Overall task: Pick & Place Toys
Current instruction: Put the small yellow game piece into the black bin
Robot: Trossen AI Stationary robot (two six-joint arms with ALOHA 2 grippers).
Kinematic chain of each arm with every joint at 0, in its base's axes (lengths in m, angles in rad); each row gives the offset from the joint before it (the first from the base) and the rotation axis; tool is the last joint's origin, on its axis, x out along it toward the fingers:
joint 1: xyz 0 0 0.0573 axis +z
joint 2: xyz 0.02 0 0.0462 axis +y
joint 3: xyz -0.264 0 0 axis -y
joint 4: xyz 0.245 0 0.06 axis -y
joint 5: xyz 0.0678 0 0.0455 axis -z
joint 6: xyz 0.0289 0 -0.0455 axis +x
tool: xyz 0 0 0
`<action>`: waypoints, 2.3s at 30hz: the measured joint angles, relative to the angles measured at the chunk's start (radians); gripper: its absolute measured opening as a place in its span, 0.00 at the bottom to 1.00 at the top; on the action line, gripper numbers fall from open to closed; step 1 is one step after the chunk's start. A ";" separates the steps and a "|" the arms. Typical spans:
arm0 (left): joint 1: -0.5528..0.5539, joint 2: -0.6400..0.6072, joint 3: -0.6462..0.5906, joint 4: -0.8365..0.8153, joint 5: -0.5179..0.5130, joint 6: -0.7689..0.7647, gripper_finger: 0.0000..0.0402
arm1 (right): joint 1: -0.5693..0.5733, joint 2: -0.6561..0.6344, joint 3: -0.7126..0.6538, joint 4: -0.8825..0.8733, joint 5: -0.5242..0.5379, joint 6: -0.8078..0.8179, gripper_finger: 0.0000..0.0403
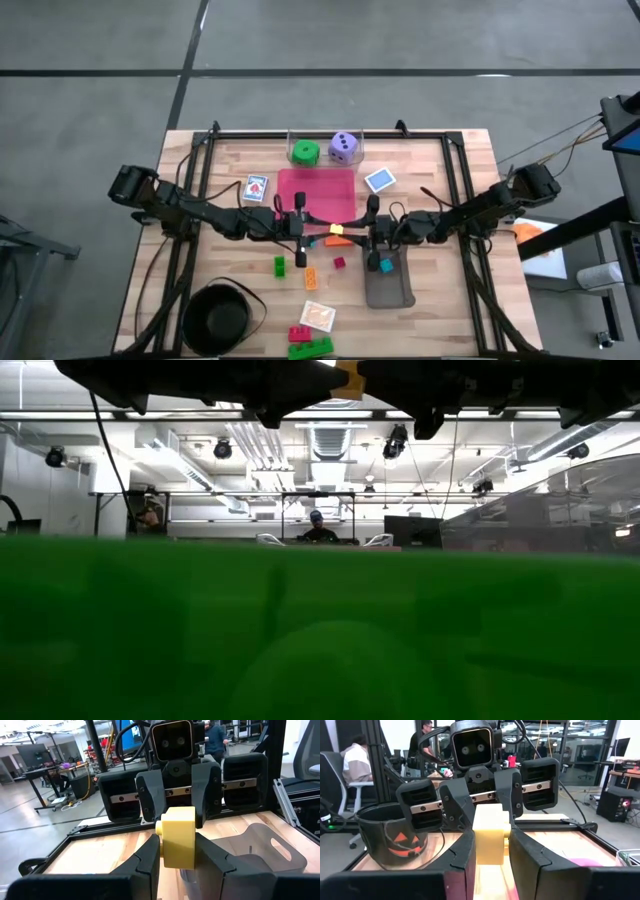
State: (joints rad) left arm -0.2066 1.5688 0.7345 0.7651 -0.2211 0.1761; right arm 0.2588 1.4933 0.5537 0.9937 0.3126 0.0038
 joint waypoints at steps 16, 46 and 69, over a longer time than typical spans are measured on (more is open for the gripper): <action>-0.001 0.000 -0.002 -0.006 0.052 0.000 0.55 | 0.000 0.000 0.000 -0.004 -0.001 -0.012 0.21; -0.002 -0.244 -0.232 -0.182 0.036 -0.102 0.73 | 0.102 -0.223 0.124 -0.950 -0.025 0.269 0.21; -0.004 -0.245 -0.239 -0.305 0.038 -0.167 0.73 | 0.159 -0.085 0.354 -1.672 -0.261 0.540 0.21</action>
State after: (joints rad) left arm -0.2104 1.3239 0.4957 0.4604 -0.1833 0.0088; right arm 0.4179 1.4081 0.9073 -0.6779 0.0514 0.5443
